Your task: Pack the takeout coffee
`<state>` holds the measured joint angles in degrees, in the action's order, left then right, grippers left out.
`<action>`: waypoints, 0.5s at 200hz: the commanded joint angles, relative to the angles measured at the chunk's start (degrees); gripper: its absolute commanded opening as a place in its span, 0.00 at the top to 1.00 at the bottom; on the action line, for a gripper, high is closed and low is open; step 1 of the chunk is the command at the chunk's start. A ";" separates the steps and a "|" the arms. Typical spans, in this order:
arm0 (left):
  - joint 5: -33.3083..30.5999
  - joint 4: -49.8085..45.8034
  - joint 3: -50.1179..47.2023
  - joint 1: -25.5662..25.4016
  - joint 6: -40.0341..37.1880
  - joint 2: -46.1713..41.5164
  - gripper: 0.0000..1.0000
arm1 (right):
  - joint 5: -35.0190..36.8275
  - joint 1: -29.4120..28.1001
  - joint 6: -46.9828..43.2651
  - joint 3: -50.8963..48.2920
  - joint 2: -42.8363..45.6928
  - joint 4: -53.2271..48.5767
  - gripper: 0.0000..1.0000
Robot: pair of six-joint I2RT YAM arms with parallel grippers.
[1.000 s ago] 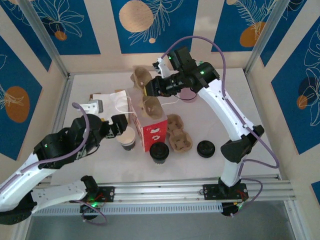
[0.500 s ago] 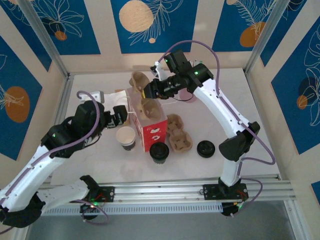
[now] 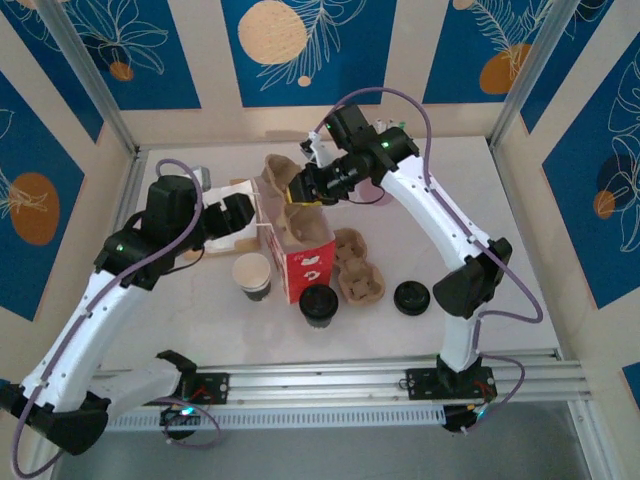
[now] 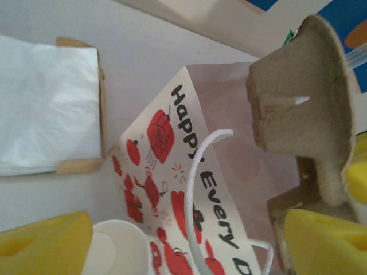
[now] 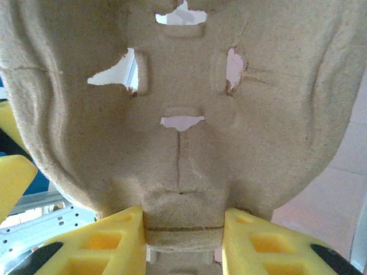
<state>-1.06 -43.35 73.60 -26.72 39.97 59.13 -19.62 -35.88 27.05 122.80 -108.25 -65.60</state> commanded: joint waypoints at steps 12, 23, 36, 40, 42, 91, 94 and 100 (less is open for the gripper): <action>4.13 2.57 -1.25 1.48 0.19 0.20 0.30 | -2.26 0.37 -1.37 1.79 -1.61 -3.87 0.65; 4.29 2.66 -1.51 1.63 0.29 0.28 0.33 | -2.51 0.37 -1.59 2.02 -1.79 -4.26 0.65; 4.27 2.75 -1.72 1.75 0.24 0.53 0.35 | -2.71 0.22 -1.90 2.22 -1.88 -4.49 0.65; 4.31 2.75 -1.91 1.76 0.27 0.65 0.36 | -2.71 0.20 -1.99 2.32 -1.87 -4.53 0.65; 4.31 2.75 -1.96 1.80 0.28 0.68 0.37 | -2.77 0.19 -2.00 2.32 -1.88 -4.60 0.65; 4.63 3.63 -2.81 1.85 0.37 1.11 0.45 | -1.62 0.37 -2.56 3.65 -3.75 -6.67 0.65; 4.66 3.67 -2.82 1.85 0.35 1.15 0.46 | -1.53 0.35 -2.60 3.82 -3.97 -6.84 0.65; 4.66 3.76 -2.84 1.85 0.35 1.22 0.46 | -1.24 0.33 -2.67 4.21 -4.31 -7.06 0.65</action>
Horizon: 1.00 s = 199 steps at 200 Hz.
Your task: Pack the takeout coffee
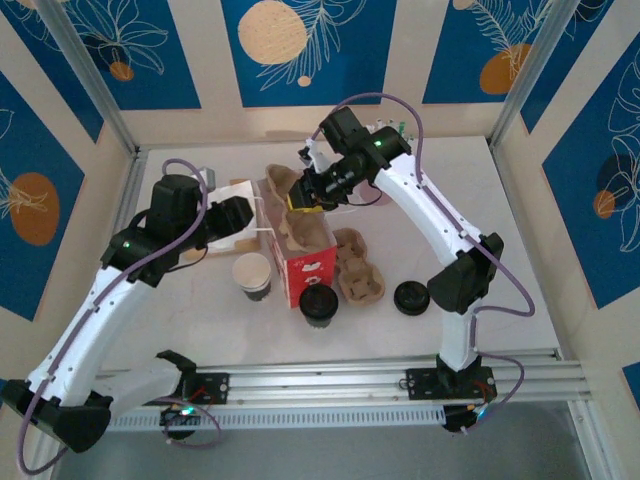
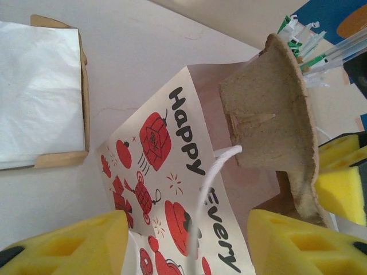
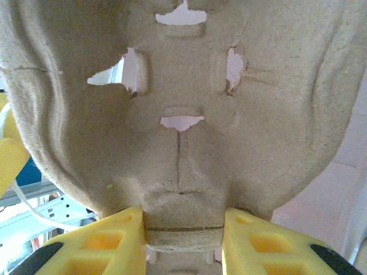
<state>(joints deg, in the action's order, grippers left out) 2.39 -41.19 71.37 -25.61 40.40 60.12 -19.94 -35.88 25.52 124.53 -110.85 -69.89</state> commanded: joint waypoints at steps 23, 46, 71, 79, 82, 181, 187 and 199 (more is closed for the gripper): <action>1.45 1.90 -0.86 0.73 -0.06 0.35 0.47 | 0.83 -0.06 -1.30 3.83 -3.02 -4.14 0.65; 1.39 1.90 -1.02 0.80 -0.15 0.41 0.48 | 3.02 -0.75 -1.68 5.49 -4.24 -5.64 0.65; 1.30 1.84 -1.20 0.82 -0.23 0.23 0.49 | 5.31 -1.55 -2.00 7.16 -5.22 -7.01 0.65; 1.23 1.83 -1.24 0.82 -0.24 0.12 0.49 | 6.08 -1.80 -2.07 7.75 -5.63 -7.61 0.65; 1.21 1.87 -1.31 0.82 -0.24 0.13 0.49 | 6.28 -1.89 -2.20 7.93 -5.70 -7.82 0.65; 0.77 1.74 -1.87 1.00 -0.50 -0.23 0.49 | 10.98 -5.18 -3.44 9.41 -4.82 -9.99 0.66; 0.77 1.73 -1.94 0.99 -0.50 -0.23 0.49 | 10.98 -5.19 -3.46 9.05 -4.62 -9.74 0.66; 0.77 1.81 -1.97 1.00 -0.51 -0.33 0.50 | 10.60 -5.06 -3.70 8.62 -4.63 -9.65 0.66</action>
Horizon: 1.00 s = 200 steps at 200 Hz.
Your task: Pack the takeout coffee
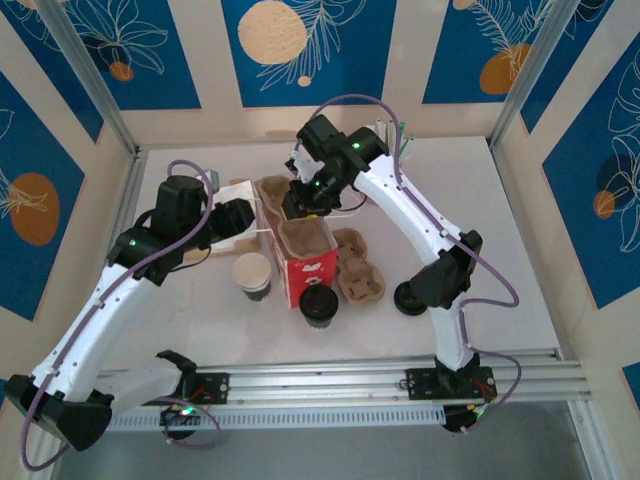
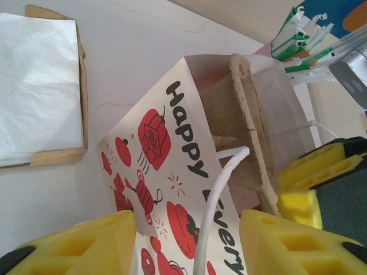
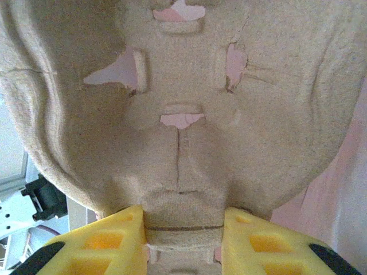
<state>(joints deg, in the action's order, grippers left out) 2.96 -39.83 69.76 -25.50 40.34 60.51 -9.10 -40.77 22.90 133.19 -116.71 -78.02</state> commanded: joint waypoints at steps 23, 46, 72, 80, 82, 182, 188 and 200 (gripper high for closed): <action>0.29 0.55 -0.38 0.89 -0.34 -0.66 0.51 | -1.10 0.11 -1.28 -1.25 0.98 -1.40 0.66; 0.46 0.71 -0.32 0.93 -0.43 -0.57 0.54 | -2.64 0.52 -1.83 -2.46 1.04 -1.43 0.67; 0.42 0.81 -0.25 0.89 -0.43 -0.24 0.57 | -4.27 0.61 -2.33 -3.92 2.26 -0.12 0.67; 0.55 0.81 -0.28 0.89 -0.43 -0.15 0.57 | -4.74 0.69 -2.41 -4.45 2.72 0.46 0.67; 0.55 0.83 -0.31 0.89 -0.41 -0.13 0.57 | -4.86 0.70 -2.41 -4.54 2.78 0.56 0.67; 1.16 1.86 -0.90 0.89 -0.26 0.23 0.57 | 5.76 -1.49 -2.04 -0.89 0.24 -3.73 0.67; 1.18 1.93 -0.97 0.89 -0.26 0.16 0.57 | 7.28 -1.94 -2.06 -0.04 -0.29 -4.48 0.67; 1.17 2.08 -1.33 0.88 -0.26 0.07 0.57 | 9.46 -2.78 -2.11 1.46 -1.16 -5.83 0.67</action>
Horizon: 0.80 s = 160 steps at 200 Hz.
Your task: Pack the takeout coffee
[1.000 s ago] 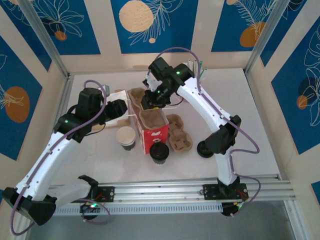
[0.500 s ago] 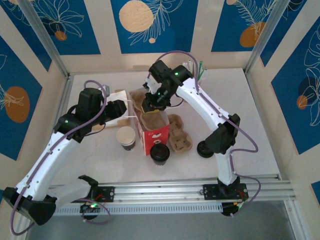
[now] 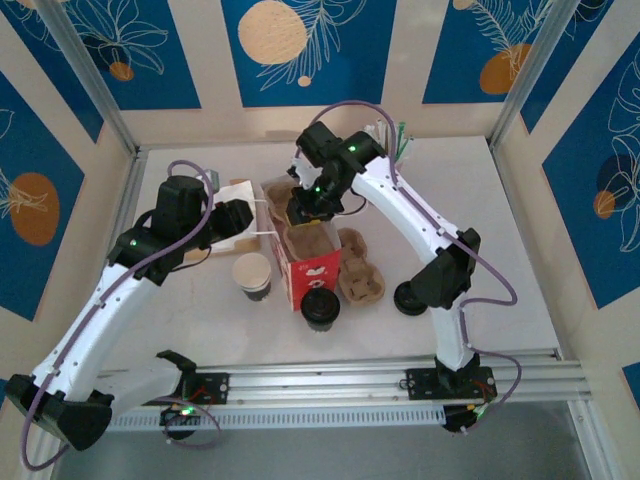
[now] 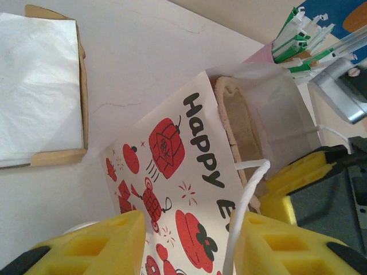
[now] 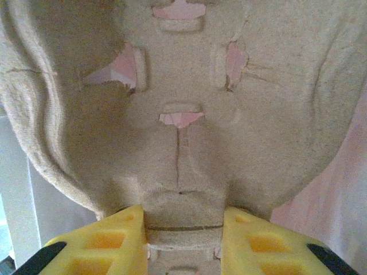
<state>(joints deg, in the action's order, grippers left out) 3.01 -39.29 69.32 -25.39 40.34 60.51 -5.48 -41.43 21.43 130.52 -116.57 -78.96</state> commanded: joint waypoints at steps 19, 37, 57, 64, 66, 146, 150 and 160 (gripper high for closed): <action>1.13 1.67 -1.45 0.84 -0.10 -0.25 0.57 | 9.29 -3.42 -0.64 6.55 -2.79 -7.03 0.67; 1.17 1.92 -1.94 0.86 -0.09 -0.48 0.57 | 11.62 -4.49 -0.54 9.24 -4.52 -8.96 0.67; 1.21 2.19 -2.25 0.87 0.00 -0.56 0.57 | 13.66 -5.28 -0.25 11.74 -6.39 -11.10 0.67; 1.31 2.20 -2.26 0.87 0.00 -0.57 0.57 | 14.20 -5.41 -0.14 12.41 -6.87 -11.58 0.67; 1.41 2.15 -2.26 0.89 -0.04 -0.57 0.57 | 14.31 -5.48 -0.16 12.53 -7.06 -11.66 0.67; 1.06 2.18 -3.01 1.02 -0.09 -1.27 0.57 | 18.45 -7.28 0.71 14.38 -10.55 -14.23 0.67; 1.12 2.20 -2.99 1.04 -0.16 -1.23 0.57 | 18.63 -7.35 0.72 14.47 -10.77 -14.27 0.67; 1.19 2.29 -3.11 1.04 -0.17 -1.24 0.57 | 18.96 -7.51 0.81 14.58 -11.10 -14.45 0.67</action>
<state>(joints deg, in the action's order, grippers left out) 3.22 -38.22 66.98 -25.34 40.34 60.31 11.66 -48.14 21.50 143.17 -126.37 -90.45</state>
